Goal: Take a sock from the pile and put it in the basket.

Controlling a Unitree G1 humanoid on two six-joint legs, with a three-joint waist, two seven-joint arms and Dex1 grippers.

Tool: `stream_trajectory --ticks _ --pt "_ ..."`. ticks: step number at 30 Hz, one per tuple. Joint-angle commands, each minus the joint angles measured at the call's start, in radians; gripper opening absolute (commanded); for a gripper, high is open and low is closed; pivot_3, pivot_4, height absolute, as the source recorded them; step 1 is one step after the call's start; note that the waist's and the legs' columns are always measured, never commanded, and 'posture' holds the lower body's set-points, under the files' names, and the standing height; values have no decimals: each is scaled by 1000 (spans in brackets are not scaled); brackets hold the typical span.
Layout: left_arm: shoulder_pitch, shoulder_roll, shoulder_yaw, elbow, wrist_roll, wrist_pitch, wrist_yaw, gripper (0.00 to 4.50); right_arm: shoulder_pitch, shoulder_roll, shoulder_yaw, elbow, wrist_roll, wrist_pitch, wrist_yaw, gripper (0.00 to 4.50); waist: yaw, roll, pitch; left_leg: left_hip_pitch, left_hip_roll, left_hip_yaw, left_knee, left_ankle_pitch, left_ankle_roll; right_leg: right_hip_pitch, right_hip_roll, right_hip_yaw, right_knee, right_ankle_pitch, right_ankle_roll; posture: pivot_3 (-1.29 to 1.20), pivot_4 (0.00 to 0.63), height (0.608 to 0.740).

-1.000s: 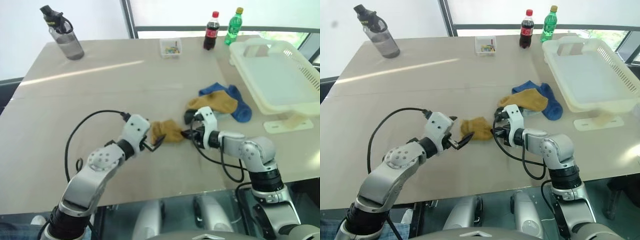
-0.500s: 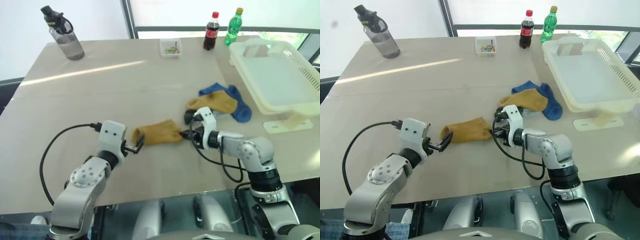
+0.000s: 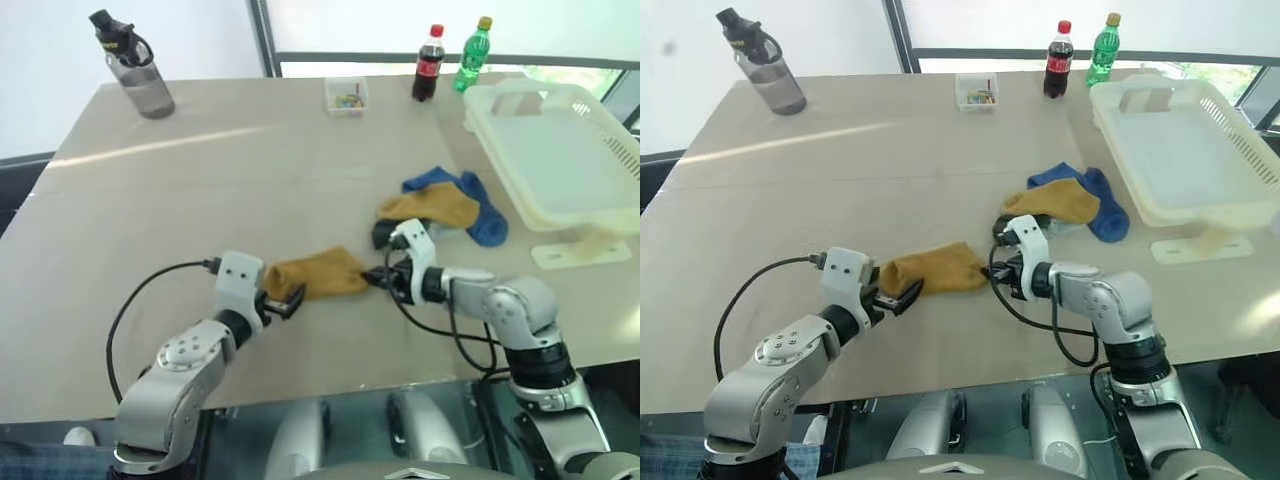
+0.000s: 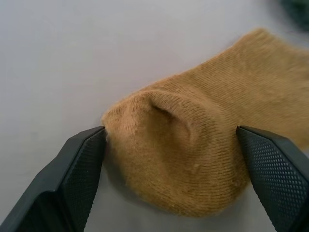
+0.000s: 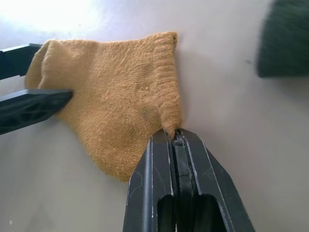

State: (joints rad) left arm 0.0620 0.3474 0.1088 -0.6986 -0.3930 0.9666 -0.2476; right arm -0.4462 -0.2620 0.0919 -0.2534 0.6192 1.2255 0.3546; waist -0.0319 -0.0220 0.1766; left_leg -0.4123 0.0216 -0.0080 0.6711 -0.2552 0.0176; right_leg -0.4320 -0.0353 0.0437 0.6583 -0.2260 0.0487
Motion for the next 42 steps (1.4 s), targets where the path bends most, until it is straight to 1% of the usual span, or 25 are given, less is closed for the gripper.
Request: stream_trajectory --ticks 1,9,12,15,21,24,27,28,33,35,37,42 --pt "-11 -8 -8 -75 -81 26 -40 4500 35 -75 -92 -76 38 70 15 45 2 0 0 0 0 0 0 0 0 0 0 0 0 0 0 0 150 740" --pt "-21 34 -34 -81 -150 59 -81 4500 86 -262 -210 -135 94 144 78 45 -2 0 0 0 0 0 0 0 0 0 1 0 0 0 0 0 150 740" --pt "-26 44 -49 -92 -194 72 -107 4500 111 -329 -228 -152 119 152 121 45 -1 0 0 0 0 0 0 0 0 0 1 0 0 0 0 0 150 740" --pt "-29 51 -43 -88 -209 75 -102 4500 117 -341 -224 -148 117 143 123 45 -5 0 0 0 0 1 0 0 0 0 1 1 -1 0 0 0 150 740" --pt "-45 65 -36 -64 -216 65 -97 4500 109 -297 -223 -151 104 122 90 45 -5 0 0 1 0 1 0 0 0 0 2 1 0 0 0 0 150 740" --pt "-42 70 -37 -61 -218 61 -100 4500 104 -294 -221 -150 102 104 95 878 -5 0 0 0 0 1 0 0 0 0 2 1 -1 0 0 0 150 740" --pt "-41 73 -37 -56 -217 56 -103 4500 101 -292 -234 -159 118 119 98 2304 -4 0 0 0 0 1 0 0 0 0 2 1 -1 0 0 0 150 740" --pt "-42 74 -35 -54 -218 54 -104 4500 99 -292 -246 -159 129 132 98 2699 -4 0 0 0 0 1 0 0 0 0 2 1 -1 0 0 0 150 740" --pt "-50 80 -3 -55 -235 46 -113 4500 110 -367 -289 -170 164 133 153 2699 -2 0 0 0 0 1 1 0 0 0 2 1 -1 0 0 0 150 740" --pt "-60 85 20 -58 -257 26 -135 4500 100 -372 -323 -132 147 104 140 2699 -2 0 0 0 0 1 1 0 0 0 2 1 -1 0 0 0 150 740" --pt "-77 88 48 -60 -289 6 -158 4500 88 -358 -354 -87 118 68 109 2699 -1 0 0 0 0 1 1 0 0 0 2 1 -1 0 0 0 150 740" --pt "-163 124 133 -47 -407 -37 -241 4500 29 -243 -436 5 83 -18 -2 2699 -4 0 0 1 1 1 2 0 0 0 2 1 0 0 0 0 150 740"
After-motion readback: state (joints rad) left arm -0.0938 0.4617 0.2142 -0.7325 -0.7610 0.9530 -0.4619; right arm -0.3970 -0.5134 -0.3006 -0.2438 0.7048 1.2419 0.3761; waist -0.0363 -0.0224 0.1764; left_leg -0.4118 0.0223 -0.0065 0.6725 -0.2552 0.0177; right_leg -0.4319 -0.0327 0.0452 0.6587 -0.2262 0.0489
